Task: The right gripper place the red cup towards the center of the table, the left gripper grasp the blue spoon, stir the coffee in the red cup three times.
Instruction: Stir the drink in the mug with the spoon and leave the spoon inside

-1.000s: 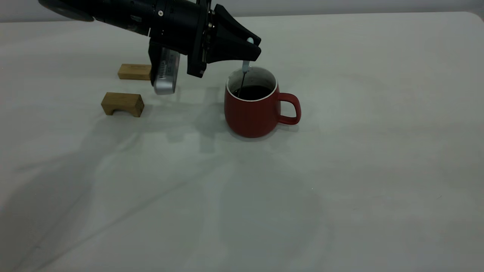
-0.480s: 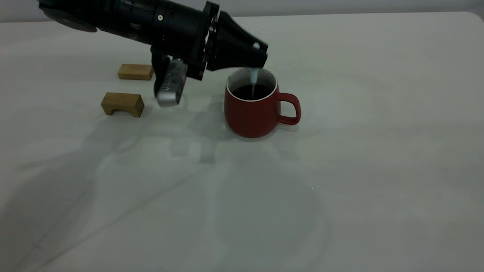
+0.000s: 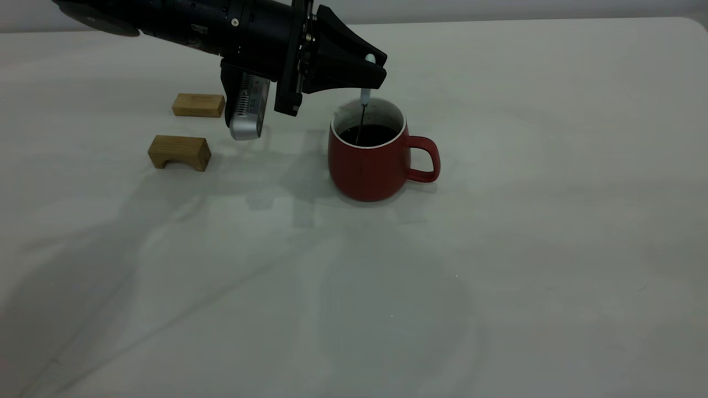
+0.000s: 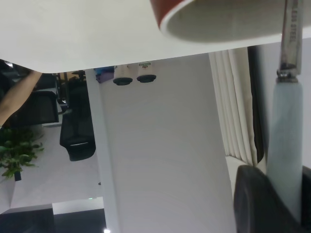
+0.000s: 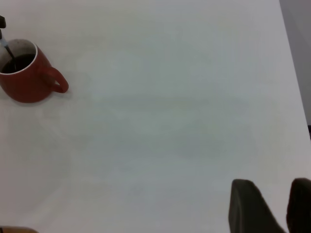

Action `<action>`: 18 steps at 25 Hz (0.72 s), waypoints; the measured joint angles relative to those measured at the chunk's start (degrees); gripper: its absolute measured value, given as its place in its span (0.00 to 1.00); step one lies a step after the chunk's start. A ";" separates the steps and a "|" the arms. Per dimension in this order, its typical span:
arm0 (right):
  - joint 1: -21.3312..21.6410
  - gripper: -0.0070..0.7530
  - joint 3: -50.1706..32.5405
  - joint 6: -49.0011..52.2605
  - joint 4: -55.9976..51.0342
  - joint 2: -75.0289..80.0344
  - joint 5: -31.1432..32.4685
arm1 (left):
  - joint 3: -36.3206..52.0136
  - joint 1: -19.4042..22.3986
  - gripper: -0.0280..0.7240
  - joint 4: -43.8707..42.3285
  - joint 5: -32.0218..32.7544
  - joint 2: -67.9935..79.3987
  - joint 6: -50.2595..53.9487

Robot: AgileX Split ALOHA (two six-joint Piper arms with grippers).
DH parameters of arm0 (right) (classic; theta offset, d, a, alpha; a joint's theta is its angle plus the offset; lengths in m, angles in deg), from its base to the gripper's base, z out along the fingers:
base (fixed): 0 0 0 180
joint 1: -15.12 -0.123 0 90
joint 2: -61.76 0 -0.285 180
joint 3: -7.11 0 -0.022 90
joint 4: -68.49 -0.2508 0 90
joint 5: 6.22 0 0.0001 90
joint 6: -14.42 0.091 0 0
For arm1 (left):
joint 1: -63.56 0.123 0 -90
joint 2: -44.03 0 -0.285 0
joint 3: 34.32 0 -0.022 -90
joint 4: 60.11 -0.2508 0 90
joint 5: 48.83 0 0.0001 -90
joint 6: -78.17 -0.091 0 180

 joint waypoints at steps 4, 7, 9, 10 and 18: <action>0.00 0.32 0.00 0.00 -0.05 0.00 0.00 | 0.00 0.00 0.27 0.16 0.06 0.41 -0.05; 0.00 0.32 0.00 0.00 -0.05 0.00 0.00 | 0.00 0.00 0.32 0.32 1.31 1.24 -0.05; 0.00 0.32 0.00 0.00 -0.05 0.00 0.00 | 0.00 0.00 0.43 0.32 1.89 1.64 -0.12; 0.00 0.32 0.00 0.00 -0.05 0.00 0.00 | 0.00 0.00 0.49 0.32 2.05 1.63 -0.18; 0.00 0.32 0.00 0.00 -0.05 0.00 0.00 | 0.00 0.00 0.70 -1.91 5.19 1.01 -4.23</action>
